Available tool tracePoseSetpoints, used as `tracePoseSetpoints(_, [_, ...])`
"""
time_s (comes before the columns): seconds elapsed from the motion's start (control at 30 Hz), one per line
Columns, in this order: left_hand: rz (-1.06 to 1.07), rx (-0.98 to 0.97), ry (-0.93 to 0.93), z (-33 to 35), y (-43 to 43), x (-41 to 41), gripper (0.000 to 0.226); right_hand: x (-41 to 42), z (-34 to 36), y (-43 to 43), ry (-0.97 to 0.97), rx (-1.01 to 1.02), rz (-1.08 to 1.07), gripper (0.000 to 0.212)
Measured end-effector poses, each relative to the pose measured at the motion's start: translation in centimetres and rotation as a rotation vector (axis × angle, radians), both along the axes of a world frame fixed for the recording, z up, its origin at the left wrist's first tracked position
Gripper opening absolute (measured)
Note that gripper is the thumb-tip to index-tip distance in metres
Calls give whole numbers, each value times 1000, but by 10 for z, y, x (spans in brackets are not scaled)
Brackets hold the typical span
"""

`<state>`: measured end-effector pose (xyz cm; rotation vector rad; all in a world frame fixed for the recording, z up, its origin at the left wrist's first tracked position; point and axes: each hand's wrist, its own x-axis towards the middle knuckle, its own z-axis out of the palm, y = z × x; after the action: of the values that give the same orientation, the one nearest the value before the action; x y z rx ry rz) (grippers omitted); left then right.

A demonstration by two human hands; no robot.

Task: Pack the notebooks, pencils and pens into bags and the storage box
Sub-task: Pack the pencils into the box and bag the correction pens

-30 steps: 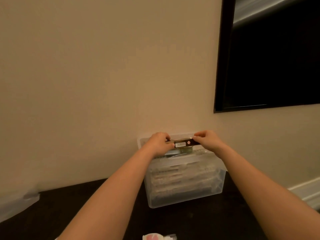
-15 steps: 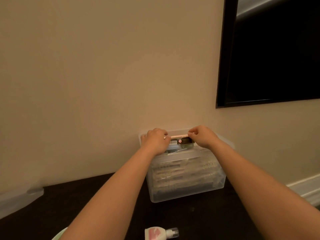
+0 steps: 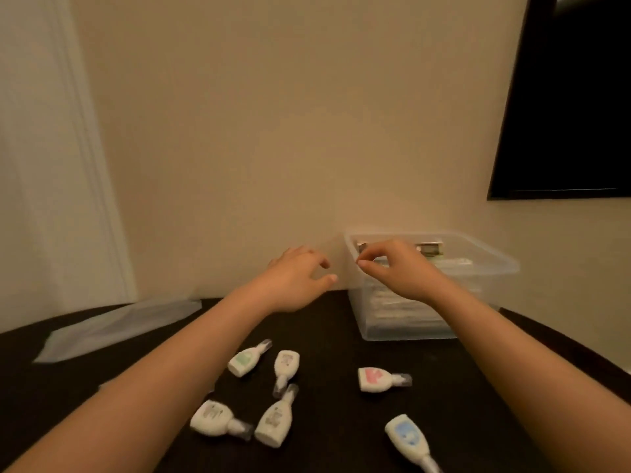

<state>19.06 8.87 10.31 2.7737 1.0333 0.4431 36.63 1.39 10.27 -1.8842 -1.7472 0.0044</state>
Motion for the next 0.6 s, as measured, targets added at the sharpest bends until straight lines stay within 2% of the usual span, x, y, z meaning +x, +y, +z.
tracePoseSetpoints(0.2, [66, -87, 75, -32, -11, -88, 41, -82, -30, 5, -36, -166, 138, 26])
tracePoseSetpoints(0.4, [189, -202, 149, -76, 17, -143, 43, -136, -70, 33, -5, -300, 192, 26])
tracePoseSetpoints(0.5, [253, -245, 139, -96, 41, -159, 43, -150, -90, 55, 4, -350, 181, 26])
tracePoseSetpoints(0.6, [300, -197, 73, -105, 69, -167, 42, -159, -102, 74, 14, -397, 198, 26])
